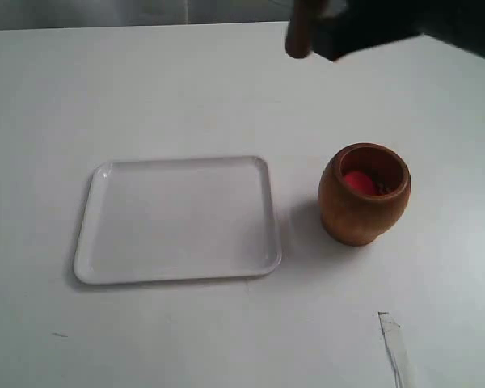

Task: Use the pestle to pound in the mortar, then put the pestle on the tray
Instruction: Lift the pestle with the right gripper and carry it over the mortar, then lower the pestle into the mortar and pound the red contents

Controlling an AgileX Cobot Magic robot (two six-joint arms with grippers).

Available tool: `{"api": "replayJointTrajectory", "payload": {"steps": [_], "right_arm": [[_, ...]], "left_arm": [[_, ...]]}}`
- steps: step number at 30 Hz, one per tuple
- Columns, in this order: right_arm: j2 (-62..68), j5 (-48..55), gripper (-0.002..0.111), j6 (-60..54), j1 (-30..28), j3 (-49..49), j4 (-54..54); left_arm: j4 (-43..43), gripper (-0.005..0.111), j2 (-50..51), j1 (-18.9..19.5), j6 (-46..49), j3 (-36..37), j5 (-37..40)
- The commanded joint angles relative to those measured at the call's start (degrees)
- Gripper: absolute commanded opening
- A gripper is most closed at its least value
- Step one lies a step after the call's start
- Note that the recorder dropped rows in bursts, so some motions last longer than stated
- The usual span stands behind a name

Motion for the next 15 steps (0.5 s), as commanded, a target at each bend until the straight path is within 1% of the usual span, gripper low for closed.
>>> {"api": "replayJointTrajectory", "payload": {"steps": [1,3,8,15], "right_arm": [[-7.61,-3.62,0.0,0.45,-3.23,11.22,8.07],[-9.72,-4.5,0.0,0.57,-3.37,15.18,8.55],[-12.85,-5.24,0.0,0.95,-3.37,20.43,10.77],[-13.29,-3.75,0.0,0.95,-3.37,21.95,11.04]], "left_arm": [[-0.42,0.0,-0.07,-0.44,-0.47,0.03,-0.17],[-0.42,0.0,-0.07,-0.44,-0.47,0.03,-0.17],[-0.42,0.0,-0.07,-0.44,-0.47,0.03,-0.17],[-0.42,0.0,-0.07,-0.44,-0.47,0.03,-0.17]]}}
